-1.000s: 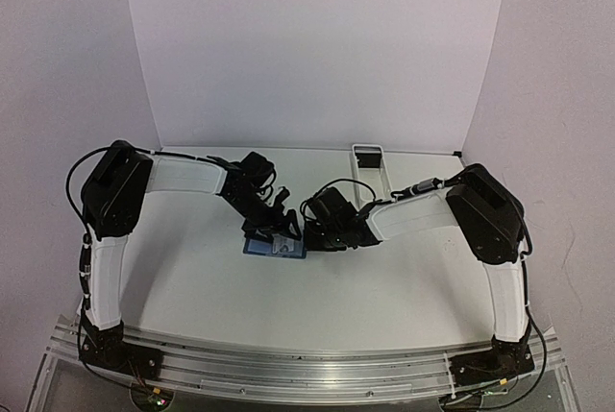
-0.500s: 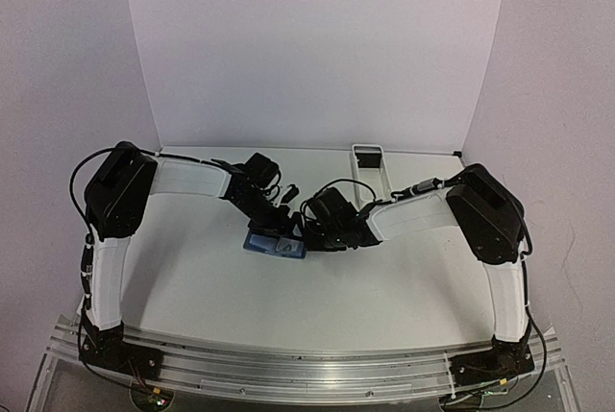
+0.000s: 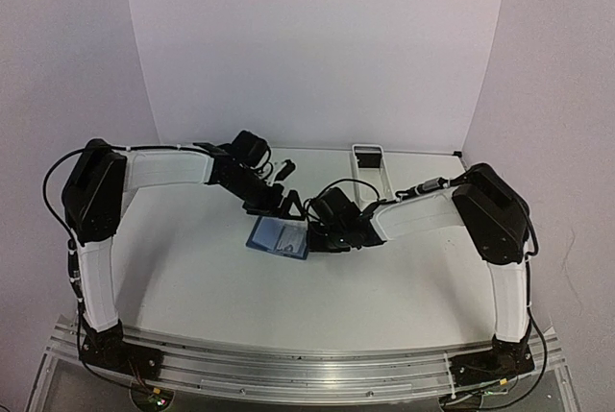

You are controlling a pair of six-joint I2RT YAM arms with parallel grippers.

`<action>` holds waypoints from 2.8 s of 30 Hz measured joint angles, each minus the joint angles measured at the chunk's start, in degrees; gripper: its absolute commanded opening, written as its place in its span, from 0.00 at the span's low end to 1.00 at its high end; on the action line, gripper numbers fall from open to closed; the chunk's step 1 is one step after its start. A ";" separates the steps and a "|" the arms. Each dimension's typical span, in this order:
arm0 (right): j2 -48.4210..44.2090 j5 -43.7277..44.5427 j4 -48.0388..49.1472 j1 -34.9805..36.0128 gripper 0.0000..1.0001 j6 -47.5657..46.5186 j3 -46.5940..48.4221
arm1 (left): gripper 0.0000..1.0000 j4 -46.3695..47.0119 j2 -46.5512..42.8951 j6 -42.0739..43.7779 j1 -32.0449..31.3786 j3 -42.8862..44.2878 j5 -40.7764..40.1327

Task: Put the credit cards into the card holder
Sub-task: Insert the credit card into the card holder, then close the card holder at the center of the board.

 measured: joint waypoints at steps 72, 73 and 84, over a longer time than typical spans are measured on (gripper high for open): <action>-7.72 -8.68 -9.35 -13.68 0.19 -0.31 1.48 | 0.24 12.96 4.52 13.48 0.80 -11.73 6.05; -5.99 -9.85 -10.35 -14.03 0.16 -0.31 1.92 | 0.24 12.68 4.52 13.81 0.72 -11.53 5.70; -0.49 -23.06 -13.53 -13.09 0.00 -0.31 4.04 | 0.19 11.81 4.52 16.49 0.29 -11.15 3.59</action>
